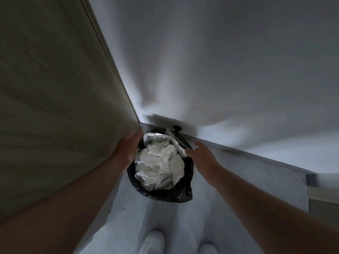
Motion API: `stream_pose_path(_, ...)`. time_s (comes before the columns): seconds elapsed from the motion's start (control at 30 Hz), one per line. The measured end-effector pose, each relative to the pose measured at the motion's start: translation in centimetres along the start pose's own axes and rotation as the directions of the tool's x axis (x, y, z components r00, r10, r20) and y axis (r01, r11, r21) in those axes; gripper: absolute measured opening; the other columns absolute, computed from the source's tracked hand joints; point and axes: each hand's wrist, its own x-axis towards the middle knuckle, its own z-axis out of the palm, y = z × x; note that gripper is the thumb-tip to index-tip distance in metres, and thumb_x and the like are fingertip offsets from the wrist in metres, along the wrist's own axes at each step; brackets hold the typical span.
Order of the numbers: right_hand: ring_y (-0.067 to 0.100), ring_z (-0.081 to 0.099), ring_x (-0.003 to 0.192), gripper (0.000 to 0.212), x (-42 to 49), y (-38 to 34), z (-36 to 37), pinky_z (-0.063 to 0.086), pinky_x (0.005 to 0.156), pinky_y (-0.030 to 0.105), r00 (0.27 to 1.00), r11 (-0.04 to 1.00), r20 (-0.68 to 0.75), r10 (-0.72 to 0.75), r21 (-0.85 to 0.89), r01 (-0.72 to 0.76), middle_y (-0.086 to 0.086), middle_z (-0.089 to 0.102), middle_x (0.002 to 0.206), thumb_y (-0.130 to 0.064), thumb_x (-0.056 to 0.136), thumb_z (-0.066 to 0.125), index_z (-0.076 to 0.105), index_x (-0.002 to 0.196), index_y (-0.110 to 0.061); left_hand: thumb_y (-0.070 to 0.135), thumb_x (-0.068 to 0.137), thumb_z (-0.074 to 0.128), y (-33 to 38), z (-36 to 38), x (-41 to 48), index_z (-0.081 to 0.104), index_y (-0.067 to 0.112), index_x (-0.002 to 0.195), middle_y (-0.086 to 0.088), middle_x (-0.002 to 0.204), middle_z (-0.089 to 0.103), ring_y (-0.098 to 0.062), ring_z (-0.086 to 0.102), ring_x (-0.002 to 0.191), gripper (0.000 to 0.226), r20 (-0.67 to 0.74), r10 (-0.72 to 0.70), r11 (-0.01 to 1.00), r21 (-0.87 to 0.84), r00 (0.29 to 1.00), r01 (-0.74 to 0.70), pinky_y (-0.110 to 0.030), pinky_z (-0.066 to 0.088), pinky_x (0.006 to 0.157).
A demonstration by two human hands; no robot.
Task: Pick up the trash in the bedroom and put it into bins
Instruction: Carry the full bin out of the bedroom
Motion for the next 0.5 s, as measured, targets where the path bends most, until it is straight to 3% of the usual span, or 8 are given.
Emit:
stream_pose_path(0.07,0.026,0.053,0.091,0.023,-2.5,-3.2,-1.0,0.044,0.080,0.040,0.999,0.996,0.030,-0.032,-0.080,0.035,0.015,0.058,0.101,-0.017,0.093,0.056,0.055,0.109,-0.001,0.032,0.092,0.052,2.6,-0.3,-2.3,0.065,0.015,0.104,-0.003,0.104,0.065,-0.017,0.059,0.094,0.025,0.018,0.042,0.999,-0.019,0.999,-0.042,-0.031,0.044,0.077)
stream_pose_path(0.13,0.028,0.051,0.083,0.030,-5.8,-6.5,-2.2,0.043,0.076,0.043,0.999,0.999,0.037,-0.026,-0.029,0.027,0.036,0.056,0.107,-0.012,0.086,0.058,0.051,0.099,0.014,0.028,0.092,0.052,5.6,-0.7,-5.7,0.064,0.021,0.090,0.001,0.094,0.063,-0.015,0.057,0.087,0.014,0.026,0.044,0.997,-0.060,0.999,-0.042,-0.030,0.043,0.074)
stream_pose_path(0.23,0.022,0.050,0.079,0.021,-12.2,-11.2,-4.2,0.046,0.075,0.039,0.995,0.997,0.095,-0.012,0.079,0.004,0.019,0.055,0.084,-0.008,0.092,0.053,0.057,0.101,0.011,0.027,0.091,0.054,9.8,-1.4,-12.1,0.061,0.023,0.097,0.001,0.098,0.061,-0.011,0.056,0.090,0.009,0.079,-0.030,0.987,-0.156,0.996,0.042,-0.028,0.043,0.078)
stream_pose_path(0.3,0.021,0.044,0.073,0.015,-15.7,-13.3,-5.4,0.036,0.066,0.031,0.996,0.986,0.087,-0.002,0.168,-0.012,0.011,0.047,0.073,0.000,0.091,0.051,0.055,0.090,0.015,0.033,0.081,0.061,12.1,-1.9,-16.5,0.063,0.022,0.097,-0.004,0.103,0.063,-0.017,0.057,0.098,0.019,0.106,-0.032,0.981,-0.188,0.994,0.052,-0.029,0.043,0.081)
stream_pose_path(0.43,0.019,0.047,0.076,0.009,-24.1,-17.9,-7.7,0.039,0.070,0.034,0.986,0.987,0.121,-0.112,0.132,0.096,0.008,0.051,0.078,-0.011,0.084,0.061,0.059,0.077,-0.006,0.039,0.075,0.057,17.7,-3.6,-25.8,0.065,0.024,0.090,0.001,0.097,0.064,-0.017,0.057,0.095,0.022,0.087,0.043,0.980,-0.195,0.995,-0.025,-0.029,0.044,0.080)
stream_pose_path(0.5,0.015,0.052,0.076,0.005,-28.4,-20.0,-8.9,0.044,0.075,0.034,0.973,0.977,0.124,-0.194,0.118,0.180,0.002,0.057,0.077,-0.017,0.083,0.064,0.064,0.079,-0.017,0.033,0.083,0.060,20.0,-4.4,-30.5,0.065,0.026,0.089,0.005,0.094,0.066,-0.012,0.060,0.090,0.011,0.062,0.077,0.978,-0.200,0.995,-0.064,-0.028,0.044,0.079)
